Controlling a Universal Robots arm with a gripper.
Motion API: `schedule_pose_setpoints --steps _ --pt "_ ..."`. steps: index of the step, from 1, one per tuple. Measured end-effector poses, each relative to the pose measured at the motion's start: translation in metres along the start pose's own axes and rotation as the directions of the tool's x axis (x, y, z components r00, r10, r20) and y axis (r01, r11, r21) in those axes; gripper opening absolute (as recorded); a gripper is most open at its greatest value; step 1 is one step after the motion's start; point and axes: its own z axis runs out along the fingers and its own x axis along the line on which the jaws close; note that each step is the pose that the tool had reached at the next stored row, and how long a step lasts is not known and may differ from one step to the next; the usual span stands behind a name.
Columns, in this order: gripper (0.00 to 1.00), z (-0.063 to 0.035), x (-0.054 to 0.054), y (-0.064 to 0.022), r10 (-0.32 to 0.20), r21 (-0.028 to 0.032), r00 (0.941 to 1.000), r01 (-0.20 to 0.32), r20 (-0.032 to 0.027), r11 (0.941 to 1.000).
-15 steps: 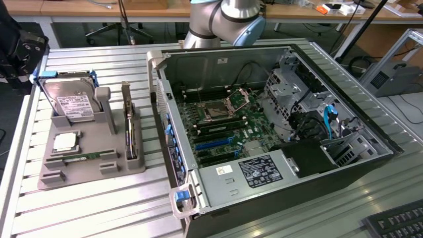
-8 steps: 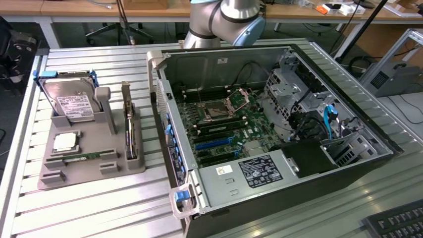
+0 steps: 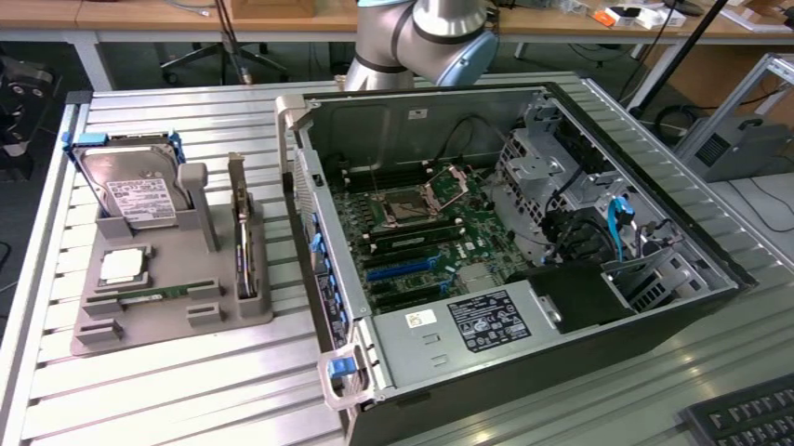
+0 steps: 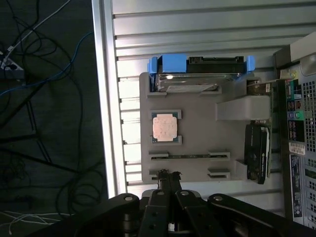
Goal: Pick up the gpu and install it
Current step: 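Reach for the gpu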
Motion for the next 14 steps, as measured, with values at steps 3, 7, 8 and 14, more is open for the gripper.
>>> schedule_pose_setpoints --steps 3,7,8,14 --pt "0.11 0.0000 0.005 -0.0004 0.000 0.0000 1.0000 0.000 0.0001 1.0000" --pt "0.11 -0.0001 0.010 -0.0008 0.000 -0.0001 1.0000 0.000 0.0001 1.0000" --pt "0.11 -0.0002 0.012 -0.0010 0.000 0.0000 1.0000 0.000 0.0000 1.0000" --pt "0.11 -0.0003 0.019 -0.0015 0.000 -0.0001 1.0000 0.000 0.0002 1.0000"
